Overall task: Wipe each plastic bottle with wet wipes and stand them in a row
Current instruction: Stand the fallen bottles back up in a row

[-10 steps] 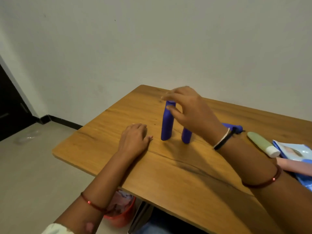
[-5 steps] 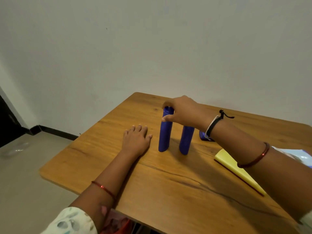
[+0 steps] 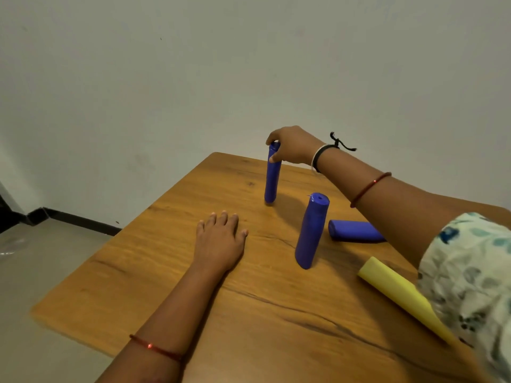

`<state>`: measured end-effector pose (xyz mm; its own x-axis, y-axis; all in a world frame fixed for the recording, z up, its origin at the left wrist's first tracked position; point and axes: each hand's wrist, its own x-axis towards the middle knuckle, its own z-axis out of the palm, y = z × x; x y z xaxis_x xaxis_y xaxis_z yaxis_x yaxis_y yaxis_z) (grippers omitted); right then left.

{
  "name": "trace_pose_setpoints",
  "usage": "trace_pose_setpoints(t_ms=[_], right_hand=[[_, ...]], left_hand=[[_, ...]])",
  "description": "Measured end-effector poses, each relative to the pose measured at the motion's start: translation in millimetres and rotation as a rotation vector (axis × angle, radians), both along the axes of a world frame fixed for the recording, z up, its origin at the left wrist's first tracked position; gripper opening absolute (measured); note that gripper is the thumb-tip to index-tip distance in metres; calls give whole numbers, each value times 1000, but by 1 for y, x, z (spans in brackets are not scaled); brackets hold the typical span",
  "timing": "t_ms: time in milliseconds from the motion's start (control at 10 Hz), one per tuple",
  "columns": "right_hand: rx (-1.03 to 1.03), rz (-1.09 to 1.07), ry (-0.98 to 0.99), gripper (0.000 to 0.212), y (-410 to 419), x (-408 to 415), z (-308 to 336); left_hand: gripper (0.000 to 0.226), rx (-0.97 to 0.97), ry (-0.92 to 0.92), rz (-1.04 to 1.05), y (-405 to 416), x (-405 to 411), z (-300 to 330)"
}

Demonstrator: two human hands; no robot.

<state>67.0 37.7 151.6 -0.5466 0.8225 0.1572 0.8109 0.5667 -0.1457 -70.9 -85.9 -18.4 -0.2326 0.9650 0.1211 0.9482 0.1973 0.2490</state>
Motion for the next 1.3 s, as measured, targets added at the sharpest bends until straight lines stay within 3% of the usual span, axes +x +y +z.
trace_pose_setpoints(t_ms=[400,800,900,1000,1100,1300], right_hand=[[-61,10,-12,51,16,-6,-13],[-59,-25,86,78,15,5,-11],[98,-40,208,67,2,14,-6],[114,16,199,38,-18,27,3],[-113,92,46,28,-41,43,12],[-339,131,-107,43,-76,72,9]], left_hand=[[57,-2,5,9,1,1,0],[57,-16,-6,4,0,1,3],[56,-9,4,11,-1,2,3],[55,-5,14,13,-2,4,4],[55,-3,15,11,-3,5,5],[55,18,15,0,-10,13,6]])
